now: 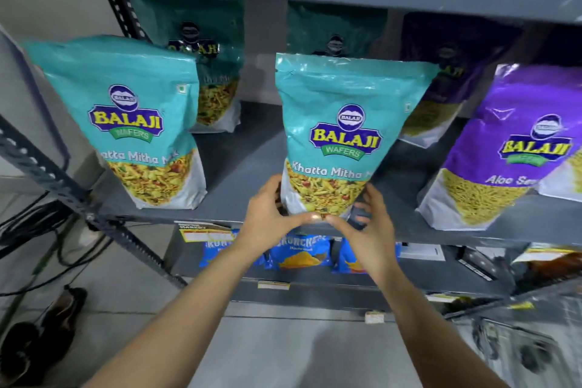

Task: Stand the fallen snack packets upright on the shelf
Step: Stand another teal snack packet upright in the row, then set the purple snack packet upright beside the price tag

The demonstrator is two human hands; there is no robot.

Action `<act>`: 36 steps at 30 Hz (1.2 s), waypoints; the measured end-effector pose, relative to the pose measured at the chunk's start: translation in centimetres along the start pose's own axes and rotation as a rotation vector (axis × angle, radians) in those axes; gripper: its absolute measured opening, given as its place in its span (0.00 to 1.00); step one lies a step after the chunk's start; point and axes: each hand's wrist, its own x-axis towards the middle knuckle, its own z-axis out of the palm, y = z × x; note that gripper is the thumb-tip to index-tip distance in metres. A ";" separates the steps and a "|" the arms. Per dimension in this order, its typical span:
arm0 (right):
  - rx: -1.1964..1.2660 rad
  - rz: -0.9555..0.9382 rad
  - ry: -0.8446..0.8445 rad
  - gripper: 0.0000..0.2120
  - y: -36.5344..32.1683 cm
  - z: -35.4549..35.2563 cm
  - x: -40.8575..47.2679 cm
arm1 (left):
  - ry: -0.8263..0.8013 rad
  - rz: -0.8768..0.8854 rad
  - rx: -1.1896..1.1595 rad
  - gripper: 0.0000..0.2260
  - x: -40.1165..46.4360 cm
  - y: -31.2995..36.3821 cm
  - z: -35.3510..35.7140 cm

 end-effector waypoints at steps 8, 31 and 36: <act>0.008 -0.027 0.075 0.40 0.6 1.0 0.7 | 0.016 -0.001 -0.088 0.26 1.0 -1.0 -0.2; -0.056 0.070 0.076 0.49 8.6 -24.7 5.0 | -0.075 0.008 -0.173 0.31 3.3 7.6 23.0; -0.113 0.024 0.073 0.28 9.6 -24.3 5.0 | -0.001 -0.019 -0.173 0.26 3.7 6.7 24.3</act>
